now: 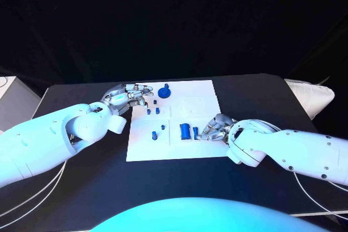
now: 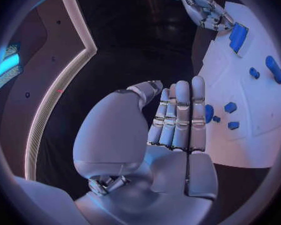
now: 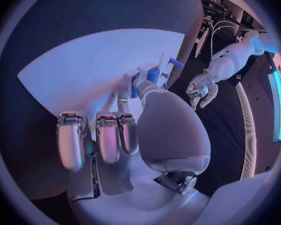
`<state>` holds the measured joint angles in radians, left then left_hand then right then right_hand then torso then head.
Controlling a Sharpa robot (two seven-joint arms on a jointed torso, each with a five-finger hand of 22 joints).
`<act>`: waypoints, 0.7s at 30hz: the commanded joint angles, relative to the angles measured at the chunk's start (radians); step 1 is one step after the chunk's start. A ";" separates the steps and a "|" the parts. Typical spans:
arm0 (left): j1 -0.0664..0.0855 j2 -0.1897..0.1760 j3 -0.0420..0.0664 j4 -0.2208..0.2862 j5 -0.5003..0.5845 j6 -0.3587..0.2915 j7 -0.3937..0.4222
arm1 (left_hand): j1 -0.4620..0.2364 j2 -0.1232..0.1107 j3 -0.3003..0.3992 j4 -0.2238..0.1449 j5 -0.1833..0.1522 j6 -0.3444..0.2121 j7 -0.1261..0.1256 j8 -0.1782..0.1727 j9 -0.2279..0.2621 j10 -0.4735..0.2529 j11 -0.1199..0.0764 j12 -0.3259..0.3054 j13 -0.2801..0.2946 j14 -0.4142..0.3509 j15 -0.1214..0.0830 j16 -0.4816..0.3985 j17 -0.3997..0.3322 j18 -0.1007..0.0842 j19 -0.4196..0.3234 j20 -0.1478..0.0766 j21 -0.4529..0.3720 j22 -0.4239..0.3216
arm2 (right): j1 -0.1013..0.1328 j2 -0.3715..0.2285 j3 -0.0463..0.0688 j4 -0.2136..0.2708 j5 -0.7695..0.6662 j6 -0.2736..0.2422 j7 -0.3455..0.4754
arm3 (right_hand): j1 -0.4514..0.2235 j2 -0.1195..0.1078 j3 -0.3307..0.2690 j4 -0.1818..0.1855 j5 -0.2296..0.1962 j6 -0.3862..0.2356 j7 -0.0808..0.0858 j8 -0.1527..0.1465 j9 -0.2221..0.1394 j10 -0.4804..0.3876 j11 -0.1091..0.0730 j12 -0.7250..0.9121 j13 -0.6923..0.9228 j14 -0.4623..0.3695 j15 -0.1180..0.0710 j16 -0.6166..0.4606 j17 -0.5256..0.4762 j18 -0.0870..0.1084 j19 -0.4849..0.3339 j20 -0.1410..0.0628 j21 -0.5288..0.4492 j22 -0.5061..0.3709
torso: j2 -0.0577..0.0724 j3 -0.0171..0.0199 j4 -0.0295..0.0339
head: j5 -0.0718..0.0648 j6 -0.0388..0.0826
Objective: Assemble the parts on the task board
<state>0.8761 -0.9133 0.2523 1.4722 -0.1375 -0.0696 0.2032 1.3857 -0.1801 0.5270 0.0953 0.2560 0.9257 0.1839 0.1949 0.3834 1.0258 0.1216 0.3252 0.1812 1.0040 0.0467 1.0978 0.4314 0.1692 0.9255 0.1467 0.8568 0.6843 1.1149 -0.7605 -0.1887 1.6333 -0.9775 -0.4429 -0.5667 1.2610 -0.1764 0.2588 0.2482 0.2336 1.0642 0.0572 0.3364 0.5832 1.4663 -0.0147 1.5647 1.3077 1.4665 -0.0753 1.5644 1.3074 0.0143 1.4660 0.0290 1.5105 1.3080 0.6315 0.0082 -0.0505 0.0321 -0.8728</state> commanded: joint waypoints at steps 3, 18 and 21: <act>0.000 0.002 0.000 0.001 0.005 0.017 0.004 | -0.003 0.010 -0.001 0.007 0.004 -0.008 0.002 0.005 -0.001 -0.009 0.000 0.007 -0.001 0.000 0.004 -0.004 0.000 0.015 0.006 0.000 -0.004 -0.001 | -0.003 0.014 0.000 -0.025 -0.009 0.030 0.004 | 0.009 -0.002 0.007 -0.002 -0.005 0.002 -0.002 0.002 -0.002 0.105 -0.003 0.006 0.263 0.104 -0.005 0.006 0.263 -0.003 0.091 -0.003 0.002 0.244 | 0.000 -0.0005 0.0014 | 0.000 0.000; 0.000 0.001 0.000 0.002 0.005 0.017 0.003 | -0.003 0.010 -0.001 0.007 0.004 -0.008 0.002 0.005 -0.001 -0.009 0.000 0.007 -0.001 0.000 0.004 -0.004 0.000 0.015 0.006 0.000 -0.004 -0.001 | -0.007 0.026 0.000 -0.038 -0.018 0.049 0.002 | 0.039 -0.019 0.039 -0.015 0.037 0.006 -0.004 0.002 -0.006 0.105 -0.005 0.006 0.263 0.104 -0.006 0.006 0.263 -0.002 0.091 -0.005 0.001 0.244 | -0.001 -0.0007 0.0003 | 0.001 0.000; 0.000 0.001 0.000 0.002 0.005 0.017 0.003 | -0.001 0.012 0.001 0.007 0.004 -0.008 0.002 0.005 -0.001 -0.010 0.000 0.007 -0.001 0.000 0.004 -0.004 0.001 0.015 0.007 -0.001 -0.005 -0.002 | -0.009 0.022 0.000 -0.031 -0.018 0.037 0.005 | 0.030 -0.026 0.037 -0.008 0.036 0.007 -0.002 0.001 -0.007 0.105 -0.004 0.006 0.263 0.104 -0.006 0.006 0.263 -0.002 0.091 -0.004 0.001 0.244 | -0.001 -0.0003 0.0005 | 0.002 0.000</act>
<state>0.8760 -0.9141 0.2522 1.4725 -0.1375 -0.0691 0.2018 1.3857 -0.1801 0.5270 0.0953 0.2560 0.9257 0.1839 0.1949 0.3833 1.0258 0.1216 0.3290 0.1814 1.0040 0.0467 1.0978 0.4314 0.1693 0.9255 0.1467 0.8568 0.6844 1.1120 -0.7359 -0.1848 1.6012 -0.9828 -0.4231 -0.5580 1.2955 -0.1925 0.2963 0.2336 0.2711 1.0672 0.0544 0.3365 0.5767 1.4663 -0.0147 1.5648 1.3075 1.4665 -0.0753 1.5644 1.3074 0.0142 1.4660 0.0290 1.5105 1.3077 0.6308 0.0075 -0.0502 0.0332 -0.8728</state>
